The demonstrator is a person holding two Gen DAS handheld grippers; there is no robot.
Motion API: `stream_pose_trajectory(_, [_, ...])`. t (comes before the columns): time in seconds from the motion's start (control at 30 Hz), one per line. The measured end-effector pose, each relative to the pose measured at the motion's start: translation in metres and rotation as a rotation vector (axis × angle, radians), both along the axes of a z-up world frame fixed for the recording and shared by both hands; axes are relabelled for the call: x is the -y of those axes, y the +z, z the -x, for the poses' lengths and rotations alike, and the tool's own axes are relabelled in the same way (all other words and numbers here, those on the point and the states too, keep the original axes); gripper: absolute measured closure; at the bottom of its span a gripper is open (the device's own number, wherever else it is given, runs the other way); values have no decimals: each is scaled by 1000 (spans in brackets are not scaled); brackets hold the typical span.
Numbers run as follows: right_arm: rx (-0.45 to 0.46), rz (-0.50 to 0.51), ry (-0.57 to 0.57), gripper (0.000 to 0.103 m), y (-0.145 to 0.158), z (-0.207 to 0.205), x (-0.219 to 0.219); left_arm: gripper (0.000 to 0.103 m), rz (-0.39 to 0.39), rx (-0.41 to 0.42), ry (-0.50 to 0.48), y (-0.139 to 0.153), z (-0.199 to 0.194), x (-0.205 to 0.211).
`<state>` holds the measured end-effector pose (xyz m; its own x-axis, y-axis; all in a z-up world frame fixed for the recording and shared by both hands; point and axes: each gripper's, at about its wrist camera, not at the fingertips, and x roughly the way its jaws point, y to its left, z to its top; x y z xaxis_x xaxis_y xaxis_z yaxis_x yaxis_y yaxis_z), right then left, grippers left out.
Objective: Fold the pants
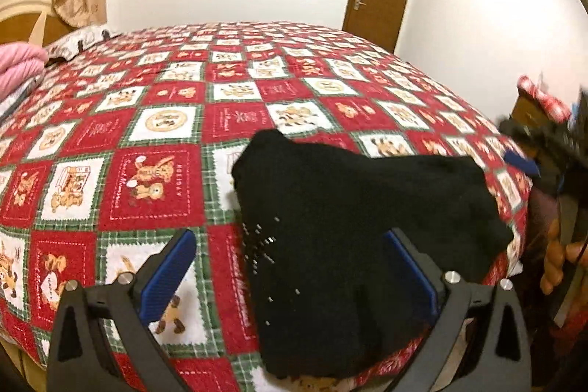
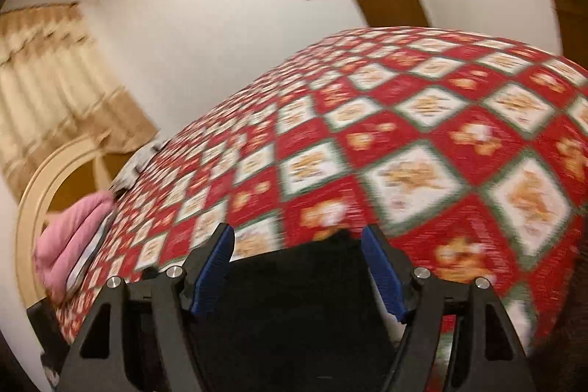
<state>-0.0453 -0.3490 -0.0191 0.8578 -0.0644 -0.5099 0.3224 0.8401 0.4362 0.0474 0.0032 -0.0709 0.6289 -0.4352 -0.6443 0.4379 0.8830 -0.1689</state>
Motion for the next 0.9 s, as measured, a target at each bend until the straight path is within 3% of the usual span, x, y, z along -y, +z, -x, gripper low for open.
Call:
stream_pose_trajectory(0.17, [-41,-74,-103,30,-20,29,28,0,12,-85,38,-11,-15,-1])
stream_pose_trajectory(0.37, [-69,-219,-117,30,-49,50,34,0,3,-78,15,-15,-7,4])
stream_pose_trajectory(0.6, [-84,-223,-57,29,-63,41,27,0,69,-105,39,-11,-23,5])
stream_pose_trajectory(0.73, [-106,-254,-15,25,-76,37,21,0,131,-215,41,-24,-37,7])
stream_pose_trajectory(0.9, [-120,-209,48,19,-76,32,3,0,71,-163,17,-27,-30,14])
